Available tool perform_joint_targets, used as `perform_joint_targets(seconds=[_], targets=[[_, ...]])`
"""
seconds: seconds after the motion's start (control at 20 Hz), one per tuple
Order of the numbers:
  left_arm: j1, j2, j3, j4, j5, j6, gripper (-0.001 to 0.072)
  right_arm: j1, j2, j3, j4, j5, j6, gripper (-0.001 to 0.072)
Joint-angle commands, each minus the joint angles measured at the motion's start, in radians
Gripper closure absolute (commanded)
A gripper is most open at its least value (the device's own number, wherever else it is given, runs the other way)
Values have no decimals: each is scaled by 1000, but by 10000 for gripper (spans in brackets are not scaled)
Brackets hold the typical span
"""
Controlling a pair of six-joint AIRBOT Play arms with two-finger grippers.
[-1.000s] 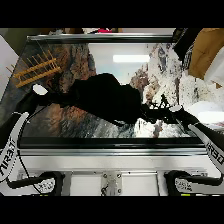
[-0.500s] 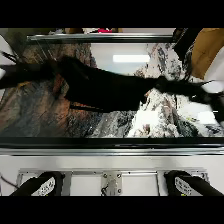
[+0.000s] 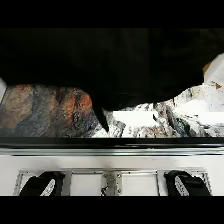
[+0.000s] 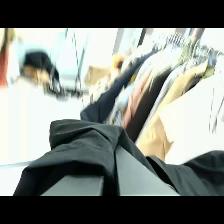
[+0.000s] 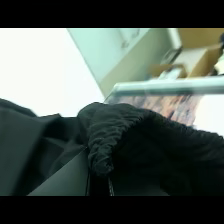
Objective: Fold the clothes and pants, and hang the long-sleeved shirts on hangers.
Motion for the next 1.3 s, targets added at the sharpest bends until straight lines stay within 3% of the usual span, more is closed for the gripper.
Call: perform_joint_targets(seconds=[0.0,0.2,0.4,0.6,0.75,0.8,0.85,0.9,0.95,1.05,1.25], targets=[[-13,-2,14,59,35,1,697,-1,68,19,-168,54,200,685],[-13,-189,14,58,37,2,696,0,11,-22,-171,184,319,685],[-14,-492,15,23,88,3,696,31,-133,-162,-239,165,319,685],[-17,-815,112,-28,277,6,697,95,-426,-237,-343,-88,312,684],[-38,-1032,309,-26,233,11,696,97,-644,-225,-280,-366,312,680],[-45,-1082,351,-20,216,14,586,94,-700,-221,-238,-425,312,628],[-53,-1115,363,-22,212,13,132,89,-747,-214,-194,-464,311,391],[-56,-1131,362,-20,202,11,-7,81,-775,-206,-154,-478,311,173],[-53,-1130,340,-20,197,10,2,66,-788,-199,-119,-478,286,121],[-19,-1086,263,-17,172,10,39,19,-765,-197,-58,-469,138,124],[97,-960,99,17,-87,6,39,-88,-610,-197,-63,-333,-78,124]])
